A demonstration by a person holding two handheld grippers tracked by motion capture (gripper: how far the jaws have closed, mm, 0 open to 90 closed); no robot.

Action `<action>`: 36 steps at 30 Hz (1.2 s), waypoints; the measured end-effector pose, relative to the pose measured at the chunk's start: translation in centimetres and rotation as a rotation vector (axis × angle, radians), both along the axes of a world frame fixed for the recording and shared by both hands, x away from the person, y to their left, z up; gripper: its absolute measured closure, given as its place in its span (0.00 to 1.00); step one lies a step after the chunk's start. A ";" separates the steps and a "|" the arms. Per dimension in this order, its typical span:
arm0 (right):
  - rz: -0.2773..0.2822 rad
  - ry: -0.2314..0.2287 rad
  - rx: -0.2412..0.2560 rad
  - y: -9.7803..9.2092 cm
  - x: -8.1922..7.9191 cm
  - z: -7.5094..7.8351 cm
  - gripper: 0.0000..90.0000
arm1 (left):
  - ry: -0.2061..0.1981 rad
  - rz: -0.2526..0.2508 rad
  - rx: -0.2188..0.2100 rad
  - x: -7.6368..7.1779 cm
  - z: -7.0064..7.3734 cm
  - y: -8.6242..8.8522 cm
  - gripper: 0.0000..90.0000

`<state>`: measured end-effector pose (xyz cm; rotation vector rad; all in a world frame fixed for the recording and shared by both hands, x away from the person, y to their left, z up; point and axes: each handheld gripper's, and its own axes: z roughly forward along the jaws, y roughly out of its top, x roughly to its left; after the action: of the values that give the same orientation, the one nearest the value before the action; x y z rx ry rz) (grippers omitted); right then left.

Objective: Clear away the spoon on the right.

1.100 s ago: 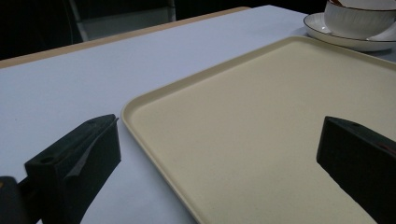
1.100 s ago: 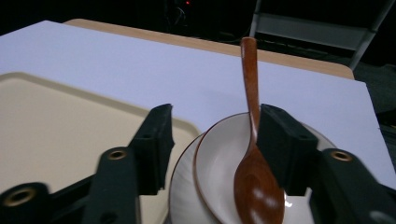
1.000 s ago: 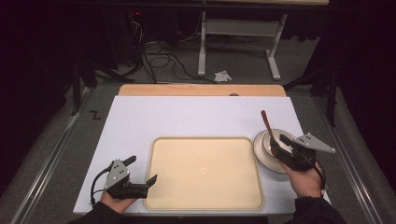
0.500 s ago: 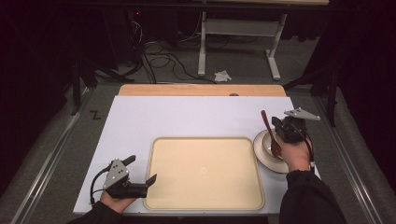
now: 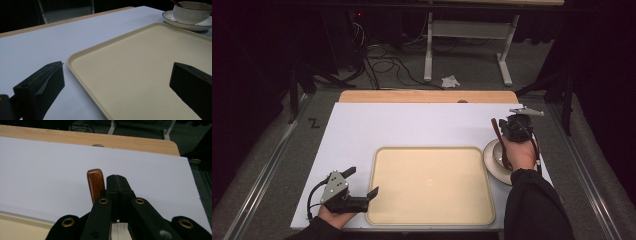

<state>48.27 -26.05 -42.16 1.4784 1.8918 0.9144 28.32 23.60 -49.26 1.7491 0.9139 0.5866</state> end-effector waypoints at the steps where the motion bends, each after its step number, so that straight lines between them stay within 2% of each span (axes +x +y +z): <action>1: 0.005 0.002 0.005 0.1 0.0 0.0 1.00 | 0.000 0.000 0.000 0.0 0.0 0.0 0.00; 15: 0.122 0.011 0.028 2.8 -1.4 0.0 1.00 | -0.002 -0.003 0.003 0.0 0.0 -0.2 0.00; 16: 0.147 0.008 0.027 3.3 -1.8 0.1 1.00 | -0.002 -0.002 0.003 -0.1 0.0 -0.2 0.00; 23: 0.203 -0.003 0.041 4.1 -4.0 0.3 1.00 | 0.000 -0.004 0.005 0.0 0.0 -0.1 0.00; 26: 0.231 -0.021 0.032 4.2 -5.0 0.4 1.00 | -0.004 -0.004 0.007 0.0 0.0 -0.2 0.00; 29: 0.229 -0.035 0.039 4.1 -5.5 0.6 1.00 | -0.002 -0.006 0.011 0.0 0.0 -0.3 0.00; 31: 0.199 -0.043 0.036 3.8 -5.0 0.7 1.00 | -0.002 -0.007 0.015 0.1 0.0 -0.5 0.00; 33: 0.184 -0.037 0.040 3.6 -4.5 0.6 1.00 | 0.002 -0.006 0.017 0.2 -0.1 -0.5 0.00; 34: 0.162 -0.012 0.048 3.4 -3.6 0.4 1.00 | -0.003 -0.003 0.015 0.1 -0.1 -0.6 0.00; 35: 0.162 -0.012 0.048 3.4 -3.6 0.4 1.00 | -0.003 -0.003 0.015 0.1 -0.1 -0.6 0.00; 36: 0.147 0.004 0.040 3.5 -2.8 0.2 1.00 | -0.007 0.000 0.015 0.0 0.0 -0.4 0.00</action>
<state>45.45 -22.51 -41.96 1.3788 2.0169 1.0216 28.31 23.15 -49.25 1.7593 0.9061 0.6009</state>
